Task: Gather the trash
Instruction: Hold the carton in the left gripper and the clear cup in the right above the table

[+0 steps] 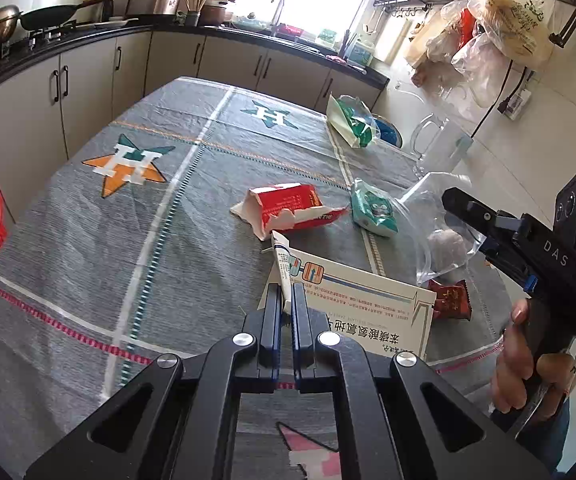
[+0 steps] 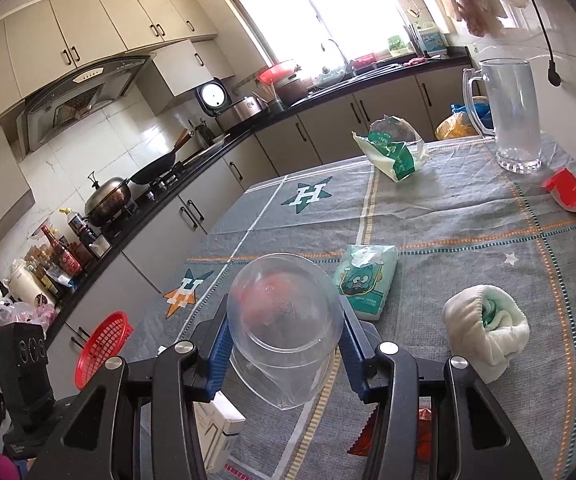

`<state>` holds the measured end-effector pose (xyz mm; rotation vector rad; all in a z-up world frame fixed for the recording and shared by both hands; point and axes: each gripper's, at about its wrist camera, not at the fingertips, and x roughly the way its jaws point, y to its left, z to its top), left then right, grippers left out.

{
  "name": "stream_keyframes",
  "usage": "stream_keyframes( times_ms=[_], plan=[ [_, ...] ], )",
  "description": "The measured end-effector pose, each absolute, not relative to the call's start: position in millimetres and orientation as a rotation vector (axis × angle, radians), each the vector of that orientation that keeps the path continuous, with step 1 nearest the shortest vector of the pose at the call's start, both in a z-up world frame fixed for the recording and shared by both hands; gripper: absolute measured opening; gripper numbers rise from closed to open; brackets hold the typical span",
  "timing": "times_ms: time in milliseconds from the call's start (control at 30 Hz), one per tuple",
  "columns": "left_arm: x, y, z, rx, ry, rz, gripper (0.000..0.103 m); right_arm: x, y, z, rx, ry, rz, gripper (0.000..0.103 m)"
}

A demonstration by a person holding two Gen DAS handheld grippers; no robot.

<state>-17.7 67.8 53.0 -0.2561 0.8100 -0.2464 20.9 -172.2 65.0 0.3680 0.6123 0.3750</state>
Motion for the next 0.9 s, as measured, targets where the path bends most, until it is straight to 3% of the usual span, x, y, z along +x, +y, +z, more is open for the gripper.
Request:
stream_keyframes(
  times_ms=[900],
  plan=[
    [-27.3,73.9,59.5,-0.229,0.782,-0.209,0.004,19.0,-170.2,66.4,0.365,0.611,0.376,0.052]
  ],
)
